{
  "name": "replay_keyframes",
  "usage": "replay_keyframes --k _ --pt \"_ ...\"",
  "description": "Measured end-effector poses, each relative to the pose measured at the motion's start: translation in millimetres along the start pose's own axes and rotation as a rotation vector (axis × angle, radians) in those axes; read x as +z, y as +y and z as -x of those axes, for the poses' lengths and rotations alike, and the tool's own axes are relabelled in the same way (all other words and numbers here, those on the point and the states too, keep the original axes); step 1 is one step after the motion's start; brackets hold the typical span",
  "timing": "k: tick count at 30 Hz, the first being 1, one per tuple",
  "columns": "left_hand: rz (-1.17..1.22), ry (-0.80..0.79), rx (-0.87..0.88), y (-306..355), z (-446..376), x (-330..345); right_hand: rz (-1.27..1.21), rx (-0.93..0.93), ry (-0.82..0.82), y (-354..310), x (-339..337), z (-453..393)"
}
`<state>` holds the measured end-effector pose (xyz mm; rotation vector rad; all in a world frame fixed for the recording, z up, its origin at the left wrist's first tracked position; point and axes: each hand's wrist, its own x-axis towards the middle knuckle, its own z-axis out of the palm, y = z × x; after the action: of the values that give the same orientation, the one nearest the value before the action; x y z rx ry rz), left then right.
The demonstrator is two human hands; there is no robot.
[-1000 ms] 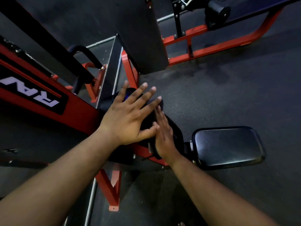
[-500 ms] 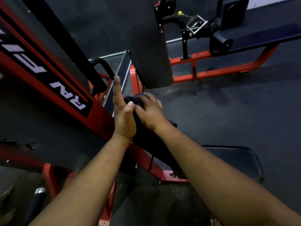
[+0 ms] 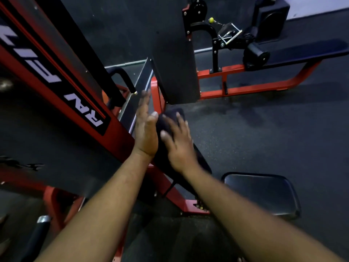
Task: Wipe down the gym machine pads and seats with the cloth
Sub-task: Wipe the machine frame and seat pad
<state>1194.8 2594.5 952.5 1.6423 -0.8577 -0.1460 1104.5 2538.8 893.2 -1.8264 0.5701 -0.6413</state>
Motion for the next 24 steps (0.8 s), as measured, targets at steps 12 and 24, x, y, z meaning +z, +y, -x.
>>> replay_keyframes --k 12,24 --pt "-0.658 -0.440 0.036 7.0 -12.5 12.6 -0.112 0.262 0.000 3.3 3.2 4.4" --pt "-0.865 -0.552 0.028 10.8 -13.8 13.4 -0.182 0.149 0.071 85.3 6.5 15.6"
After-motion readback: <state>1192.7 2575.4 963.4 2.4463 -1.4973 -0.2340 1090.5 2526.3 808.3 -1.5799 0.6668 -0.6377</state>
